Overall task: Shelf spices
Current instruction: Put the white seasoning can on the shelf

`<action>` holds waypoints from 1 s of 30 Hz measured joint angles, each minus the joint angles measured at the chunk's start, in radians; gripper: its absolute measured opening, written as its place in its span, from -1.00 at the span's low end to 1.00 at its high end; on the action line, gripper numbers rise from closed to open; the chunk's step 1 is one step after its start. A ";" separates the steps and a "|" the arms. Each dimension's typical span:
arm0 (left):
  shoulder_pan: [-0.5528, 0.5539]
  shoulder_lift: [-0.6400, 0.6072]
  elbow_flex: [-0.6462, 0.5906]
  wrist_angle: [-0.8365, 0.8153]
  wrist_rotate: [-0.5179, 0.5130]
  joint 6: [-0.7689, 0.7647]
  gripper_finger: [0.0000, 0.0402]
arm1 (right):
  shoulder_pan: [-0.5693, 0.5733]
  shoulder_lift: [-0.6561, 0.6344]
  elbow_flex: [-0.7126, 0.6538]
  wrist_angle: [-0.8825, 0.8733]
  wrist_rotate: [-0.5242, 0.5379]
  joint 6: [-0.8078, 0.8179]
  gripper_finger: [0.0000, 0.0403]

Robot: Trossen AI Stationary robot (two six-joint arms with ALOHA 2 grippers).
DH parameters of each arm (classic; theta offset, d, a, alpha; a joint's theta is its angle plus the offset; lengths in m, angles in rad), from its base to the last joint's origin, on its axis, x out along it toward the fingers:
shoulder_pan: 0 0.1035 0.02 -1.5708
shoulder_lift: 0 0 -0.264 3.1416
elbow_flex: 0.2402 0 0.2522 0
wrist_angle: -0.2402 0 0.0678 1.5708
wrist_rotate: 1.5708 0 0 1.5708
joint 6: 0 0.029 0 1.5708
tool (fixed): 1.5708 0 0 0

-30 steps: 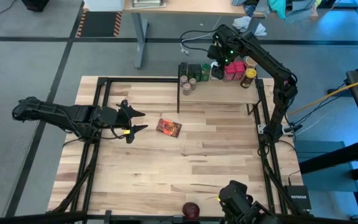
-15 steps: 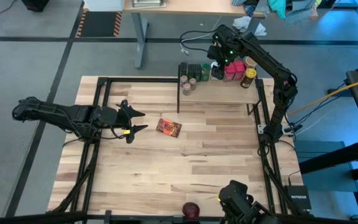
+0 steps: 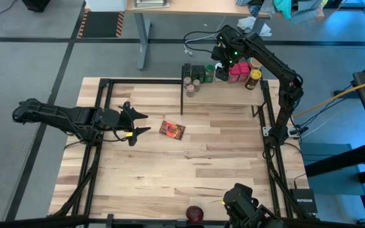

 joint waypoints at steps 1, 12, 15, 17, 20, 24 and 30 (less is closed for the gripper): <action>0.000 0.000 0.000 0.000 0.000 0.000 0.27 | 0.000 0.000 0.000 0.000 0.000 0.000 0.20; 0.000 0.000 0.000 0.000 0.000 0.000 0.27 | 0.000 0.000 0.001 0.000 0.000 -0.001 0.51; 0.000 0.000 0.000 0.000 0.000 0.000 0.27 | 0.000 0.000 0.001 0.000 0.007 -0.001 0.65; 0.000 0.000 0.000 0.000 0.000 0.000 0.27 | 0.001 0.000 0.001 0.000 0.033 -0.002 0.71; 0.000 0.000 0.000 0.000 0.000 0.000 0.27 | 0.001 0.000 0.001 0.000 0.083 -0.002 0.77; 0.000 0.000 0.000 0.000 0.000 0.000 0.27 | 0.001 0.000 0.026 -0.002 0.087 -0.002 0.80; 0.000 0.000 0.000 0.000 0.000 0.000 0.27 | 0.001 -0.001 0.095 -0.026 0.078 0.001 0.80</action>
